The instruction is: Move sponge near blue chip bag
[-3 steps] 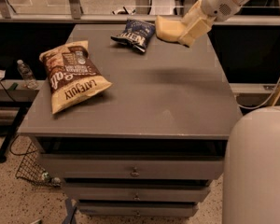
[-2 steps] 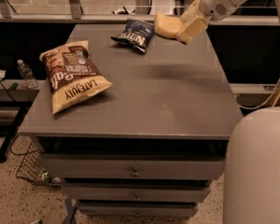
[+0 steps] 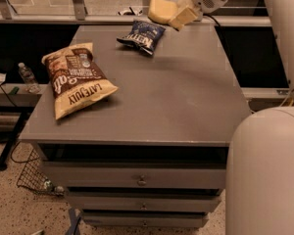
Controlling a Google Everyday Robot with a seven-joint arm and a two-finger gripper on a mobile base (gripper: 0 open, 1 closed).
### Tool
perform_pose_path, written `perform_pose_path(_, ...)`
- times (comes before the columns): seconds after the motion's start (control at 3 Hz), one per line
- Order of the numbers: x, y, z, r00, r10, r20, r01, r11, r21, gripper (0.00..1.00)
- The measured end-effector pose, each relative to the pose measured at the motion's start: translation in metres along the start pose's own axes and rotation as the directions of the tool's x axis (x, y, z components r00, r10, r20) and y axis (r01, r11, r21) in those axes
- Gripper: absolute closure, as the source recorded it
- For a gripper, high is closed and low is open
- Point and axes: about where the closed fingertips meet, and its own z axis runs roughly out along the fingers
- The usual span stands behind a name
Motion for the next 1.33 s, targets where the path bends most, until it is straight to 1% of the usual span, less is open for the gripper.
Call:
perform_pose_path(0.33, -0.001, 0.001, 0.029, 0.999, 0.033, -0.029, -0.032, 0.9994, 0.011, 1.00)
perform_pose_path(0.67, 0.012, 0.001, 0.047, 0.993, 0.093, -0.071, -0.091, 0.9951, 0.039, 1.00)
perform_pose_path(1.0, 0.033, -0.002, 0.057, 0.980, 0.178, -0.094, -0.171, 0.9821, 0.079, 1.00)
perform_pose_path(1.33, 0.050, -0.001, 0.075, 0.965, 0.241, -0.108, -0.233, 0.9695, 0.074, 1.00)
